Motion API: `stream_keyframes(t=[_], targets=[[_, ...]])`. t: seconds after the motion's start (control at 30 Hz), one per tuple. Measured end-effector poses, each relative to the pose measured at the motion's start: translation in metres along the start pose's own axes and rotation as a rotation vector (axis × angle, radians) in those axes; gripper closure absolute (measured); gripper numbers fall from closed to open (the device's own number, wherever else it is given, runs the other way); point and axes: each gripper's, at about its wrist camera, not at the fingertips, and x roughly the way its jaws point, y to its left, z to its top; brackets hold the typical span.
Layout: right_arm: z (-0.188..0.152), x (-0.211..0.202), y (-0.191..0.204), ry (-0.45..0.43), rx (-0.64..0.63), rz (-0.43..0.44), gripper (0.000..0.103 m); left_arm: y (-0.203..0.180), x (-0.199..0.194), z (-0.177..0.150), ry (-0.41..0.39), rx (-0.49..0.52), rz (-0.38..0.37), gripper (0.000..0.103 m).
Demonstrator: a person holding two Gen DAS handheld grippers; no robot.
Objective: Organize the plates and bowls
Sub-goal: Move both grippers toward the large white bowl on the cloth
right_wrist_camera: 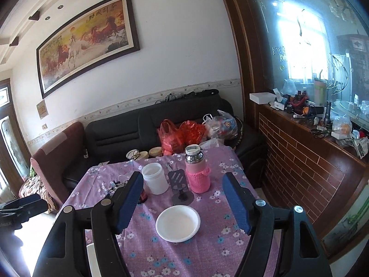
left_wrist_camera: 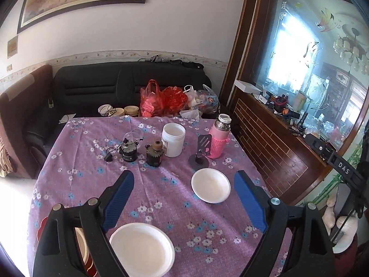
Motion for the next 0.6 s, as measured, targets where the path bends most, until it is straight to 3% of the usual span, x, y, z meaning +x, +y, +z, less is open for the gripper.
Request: stream_keyframes(t=[0.37,0.6], targets=[[-0.041,0.095,-0.032,0.130,0.087,0.002,0.028,0.013,0.136,-0.018,0.190,-0.120,-0.011,0.015],[-0.086,0.162,-0.048,0.226,0.151,0.008,0.028,0.003,0.201,-0.037,0.249,-0.103,0.020,0.015]])
